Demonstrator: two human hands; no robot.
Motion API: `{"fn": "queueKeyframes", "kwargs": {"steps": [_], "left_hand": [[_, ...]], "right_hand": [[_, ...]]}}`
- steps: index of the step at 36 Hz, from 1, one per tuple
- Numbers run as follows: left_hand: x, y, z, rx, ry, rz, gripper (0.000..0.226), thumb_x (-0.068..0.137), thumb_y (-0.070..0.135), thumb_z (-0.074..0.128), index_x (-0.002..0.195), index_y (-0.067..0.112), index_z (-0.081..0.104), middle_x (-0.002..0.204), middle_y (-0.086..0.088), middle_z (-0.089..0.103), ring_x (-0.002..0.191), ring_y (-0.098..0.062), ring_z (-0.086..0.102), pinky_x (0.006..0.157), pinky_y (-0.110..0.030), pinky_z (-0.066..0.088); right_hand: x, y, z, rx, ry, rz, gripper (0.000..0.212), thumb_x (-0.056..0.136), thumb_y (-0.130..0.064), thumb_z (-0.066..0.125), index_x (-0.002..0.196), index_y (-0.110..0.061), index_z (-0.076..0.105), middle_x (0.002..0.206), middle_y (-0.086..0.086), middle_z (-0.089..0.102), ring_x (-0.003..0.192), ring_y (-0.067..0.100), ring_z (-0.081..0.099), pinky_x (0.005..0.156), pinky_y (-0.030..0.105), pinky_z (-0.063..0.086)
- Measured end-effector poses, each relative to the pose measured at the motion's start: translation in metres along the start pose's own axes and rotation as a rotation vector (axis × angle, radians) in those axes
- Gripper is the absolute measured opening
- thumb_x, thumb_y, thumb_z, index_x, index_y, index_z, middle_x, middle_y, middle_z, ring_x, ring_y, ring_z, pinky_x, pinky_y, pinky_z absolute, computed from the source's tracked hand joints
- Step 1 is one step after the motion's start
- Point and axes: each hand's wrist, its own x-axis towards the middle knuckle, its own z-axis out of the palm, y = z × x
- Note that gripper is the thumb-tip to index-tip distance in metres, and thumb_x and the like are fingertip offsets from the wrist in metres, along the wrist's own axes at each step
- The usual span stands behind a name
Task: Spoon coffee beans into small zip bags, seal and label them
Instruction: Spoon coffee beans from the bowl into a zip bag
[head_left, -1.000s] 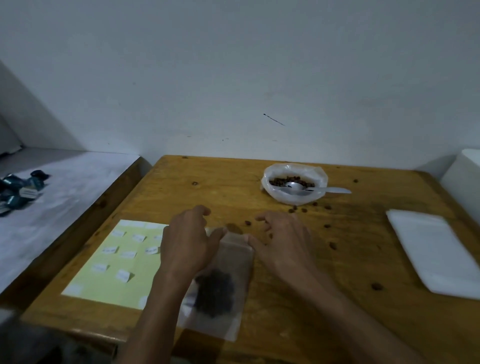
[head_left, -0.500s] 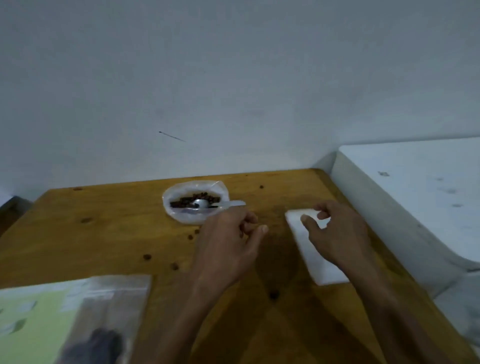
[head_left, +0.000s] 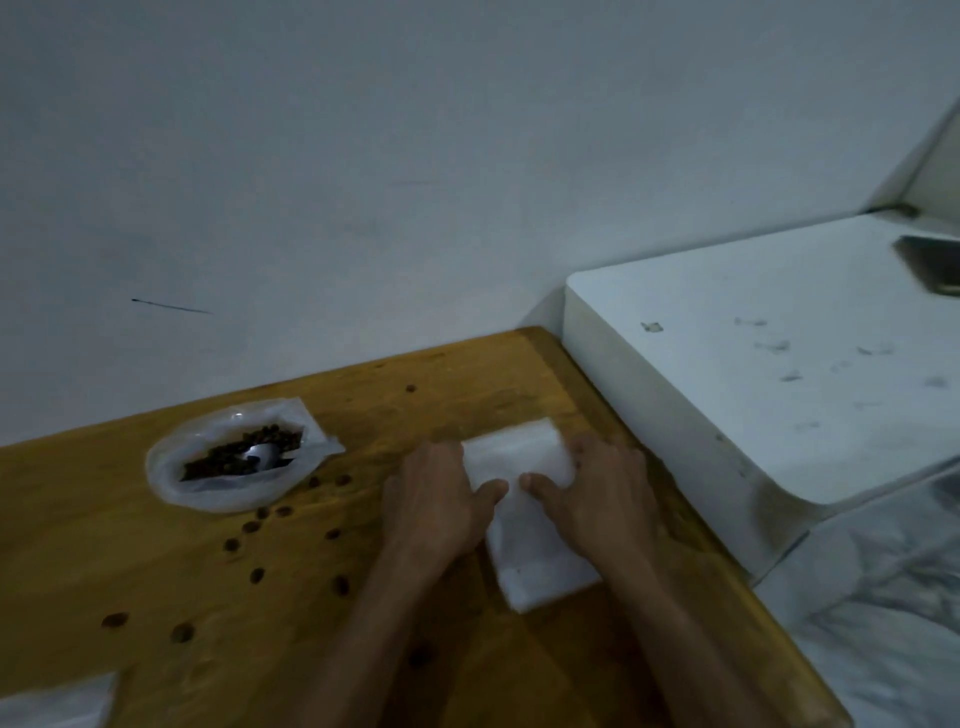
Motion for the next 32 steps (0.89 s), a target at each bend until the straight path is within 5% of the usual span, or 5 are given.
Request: {"fn": "queueKeyframes", "kwargs": {"steps": [13, 19, 25, 29, 32], "left_hand": [[-0.005, 0.006, -0.013, -0.182, -0.071, -0.122, 0.067, 0.076, 0.051, 0.077, 0.131, 0.027, 0.048, 0.123, 0.004, 0.058, 0.109, -0.016, 0.057, 0.092, -0.040, 0.054], [-0.016, 0.013, -0.039, -0.585, -0.018, -0.155, 0.054, 0.084, 0.058, 0.066, 0.127, 0.027, 0.052, 0.113, 0.008, 0.063, 0.097, -0.010, 0.062, 0.071, -0.027, 0.055], [-0.036, 0.014, -0.068, -0.978, 0.032, -0.102, 0.019, 0.096, 0.029, 0.060, 0.092, 0.015, 0.072, 0.079, -0.001, 0.073, 0.071, -0.010, 0.064, 0.069, -0.030, 0.051], [-0.054, -0.005, -0.094, -0.912, 0.065, 0.029, 0.018, 0.096, 0.025, 0.061, 0.086, 0.014, 0.071, 0.080, -0.008, 0.074, 0.075, -0.022, 0.069, 0.071, -0.040, 0.055], [-0.067, -0.029, -0.115, -0.841, 0.026, 0.112, 0.018, 0.096, 0.024, 0.060, 0.087, 0.014, 0.071, 0.081, -0.009, 0.072, 0.079, -0.027, 0.070, 0.068, -0.044, 0.057]], "right_hand": [[-0.002, -0.008, -0.015, 0.501, 0.105, 0.019, 0.016, 0.086, -0.029, 0.076, 0.092, -0.025, 0.061, 0.089, -0.007, 0.066, 0.083, 0.008, 0.063, 0.059, 0.017, 0.042], [-0.016, -0.017, -0.046, 0.773, -0.007, 0.012, 0.004, 0.093, -0.028, 0.067, 0.089, -0.026, 0.067, 0.087, -0.006, 0.072, 0.081, 0.010, 0.068, 0.062, 0.022, 0.052], [-0.030, -0.025, -0.061, 0.901, -0.132, -0.027, 0.009, 0.093, -0.024, 0.066, 0.095, -0.016, 0.070, 0.080, -0.002, 0.073, 0.066, 0.005, 0.067, 0.055, 0.020, 0.050], [-0.037, -0.038, -0.062, 0.920, -0.238, -0.147, 0.021, 0.087, -0.024, 0.070, 0.108, -0.023, 0.066, 0.096, -0.002, 0.077, 0.085, 0.019, 0.073, 0.071, 0.039, 0.059], [-0.042, -0.057, -0.060, 0.903, -0.329, -0.251, 0.028, 0.085, -0.025, 0.073, 0.112, -0.029, 0.067, 0.095, -0.002, 0.078, 0.084, 0.016, 0.074, 0.066, 0.031, 0.057]]}}
